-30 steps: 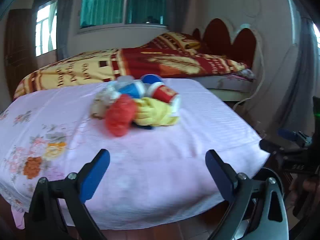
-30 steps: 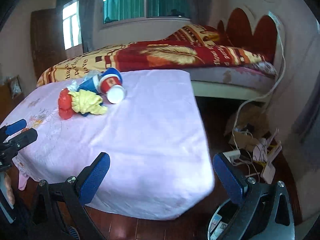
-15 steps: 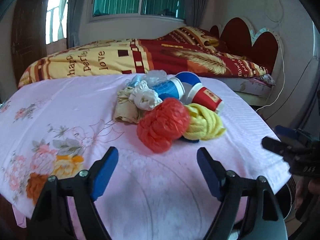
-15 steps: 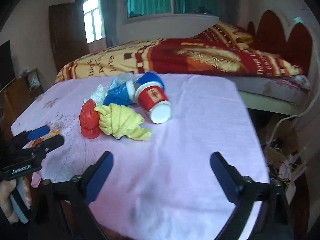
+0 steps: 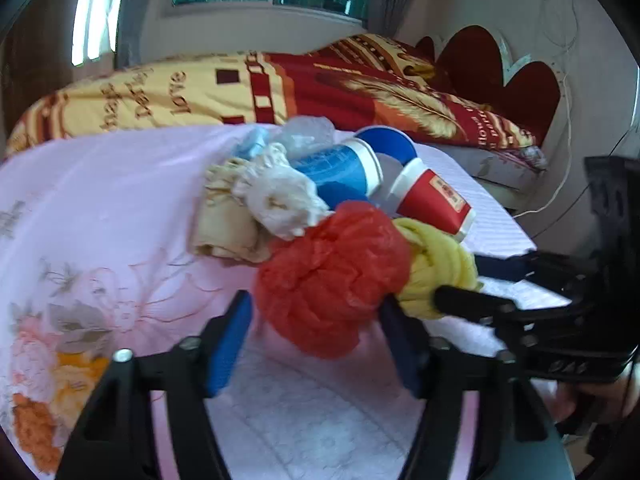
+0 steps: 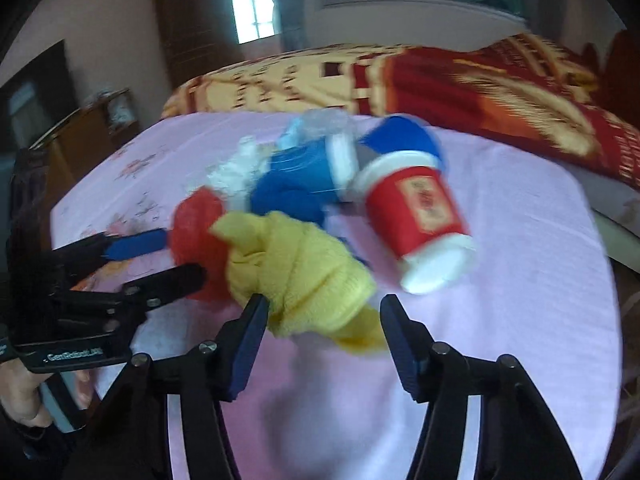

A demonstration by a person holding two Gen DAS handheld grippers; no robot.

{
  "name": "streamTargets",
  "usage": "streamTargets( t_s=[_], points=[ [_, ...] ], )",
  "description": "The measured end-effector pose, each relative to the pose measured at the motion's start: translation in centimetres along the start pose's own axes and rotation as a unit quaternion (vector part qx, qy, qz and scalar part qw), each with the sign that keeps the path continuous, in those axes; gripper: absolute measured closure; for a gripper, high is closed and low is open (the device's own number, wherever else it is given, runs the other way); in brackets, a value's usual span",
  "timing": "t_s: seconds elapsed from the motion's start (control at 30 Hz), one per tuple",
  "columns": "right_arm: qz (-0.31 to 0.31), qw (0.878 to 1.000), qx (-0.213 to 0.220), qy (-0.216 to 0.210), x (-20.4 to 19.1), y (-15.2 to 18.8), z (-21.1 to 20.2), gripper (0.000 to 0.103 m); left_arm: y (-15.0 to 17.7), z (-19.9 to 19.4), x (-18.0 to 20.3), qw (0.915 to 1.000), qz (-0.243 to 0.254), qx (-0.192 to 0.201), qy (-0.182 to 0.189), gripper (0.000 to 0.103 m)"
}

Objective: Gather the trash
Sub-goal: 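Grasp the red plastic bag with the left tool while the right tool grasps the yellow cloth, then carry the bag and cloth over the black bin and release both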

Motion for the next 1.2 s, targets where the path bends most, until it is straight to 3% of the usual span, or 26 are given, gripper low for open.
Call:
streamTargets(
  t_s=[0.03, 0.07, 0.2, 0.27, 0.67, 0.97, 1.2],
  points=[
    [0.004, 1.0, -0.006, -0.013, -0.1, 0.1, 0.5, 0.073, -0.1, 0.2, 0.0, 1.0, -0.002, -0.004, 0.007, 0.054],
    [0.003, 1.0, -0.005, -0.017, -0.2, 0.3, 0.5, 0.078, -0.1, 0.4, 0.2, 0.9999, -0.006, -0.007, 0.014, 0.059],
    [0.011, 1.0, 0.011, -0.02, -0.5, 1.0, -0.4, 0.087, 0.1, 0.1, 0.0, 0.9989, -0.02, -0.004, 0.042, 0.086],
    [0.008, 1.0, 0.028, -0.008, -0.9, 1.2, -1.7, 0.089, 0.3, -1.2, -0.3, 0.9986, -0.022, 0.01, 0.047, 0.09],
    [0.013, 0.995, 0.063, 0.08, -1.9, 4.0, -9.7, 0.089, 1.7, -6.8, -0.9, 0.9979, -0.016, 0.045, 0.044, 0.091],
    [0.035, 0.989, 0.085, 0.114, -2.6, 7.5, -15.5, 0.089, 3.4, -9.2, 1.1, 0.9977, 0.011, 0.059, 0.03, 0.091],
    [0.059, 0.983, 0.103, 0.138, -1.8, 10.3, -19.2, 0.089, 4.5, -10.4, 3.0, 0.9972, 0.013, 0.056, 0.048, 0.091]
  ],
)
Point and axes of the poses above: each gripper's, at about its wrist camera, not at the fingertips, and z roughly the way its jaws point, x to its right, y to its underside, the point moved 6 cm from there along z, roughly the way its jaws point, and after that the axes turned 15 degrees about -y, right-handed, at the moved point
